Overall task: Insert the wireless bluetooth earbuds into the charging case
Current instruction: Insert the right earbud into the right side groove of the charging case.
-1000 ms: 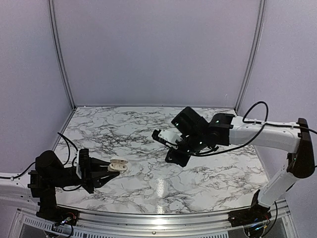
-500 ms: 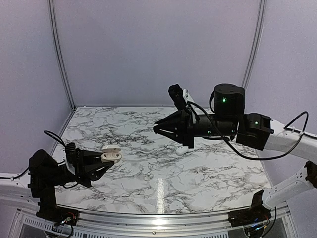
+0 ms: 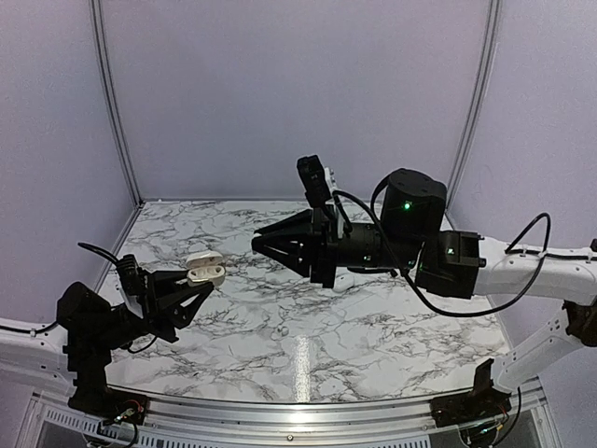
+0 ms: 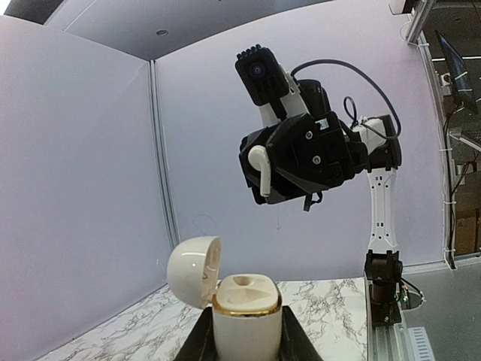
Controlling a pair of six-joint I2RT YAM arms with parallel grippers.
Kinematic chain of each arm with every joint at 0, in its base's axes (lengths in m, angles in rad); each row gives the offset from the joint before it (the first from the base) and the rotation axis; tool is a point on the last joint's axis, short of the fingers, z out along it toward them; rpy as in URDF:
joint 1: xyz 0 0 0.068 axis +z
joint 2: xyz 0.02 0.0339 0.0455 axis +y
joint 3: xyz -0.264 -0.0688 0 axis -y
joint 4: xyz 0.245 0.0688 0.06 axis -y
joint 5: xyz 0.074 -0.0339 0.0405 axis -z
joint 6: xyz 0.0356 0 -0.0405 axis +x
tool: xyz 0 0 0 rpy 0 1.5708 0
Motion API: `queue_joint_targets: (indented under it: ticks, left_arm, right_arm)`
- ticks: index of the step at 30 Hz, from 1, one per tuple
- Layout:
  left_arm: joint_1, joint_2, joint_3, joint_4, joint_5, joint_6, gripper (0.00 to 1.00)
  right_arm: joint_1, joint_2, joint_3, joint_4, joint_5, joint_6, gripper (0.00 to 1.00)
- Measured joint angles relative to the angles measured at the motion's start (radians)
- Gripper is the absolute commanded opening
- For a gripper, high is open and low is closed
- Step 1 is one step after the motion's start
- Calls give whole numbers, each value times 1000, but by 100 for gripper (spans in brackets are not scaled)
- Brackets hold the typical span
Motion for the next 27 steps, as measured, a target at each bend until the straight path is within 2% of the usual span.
queue_joint_targets:
  ticks: [10, 27]
  left_arm:
    - [0, 22, 0, 50, -1, 1, 0]
    - [0, 24, 0, 69, 0, 2, 0]
  right_arm:
    - [35, 70, -3, 145, 14, 80, 11]
    - [68, 150, 30, 164, 7, 121, 11]
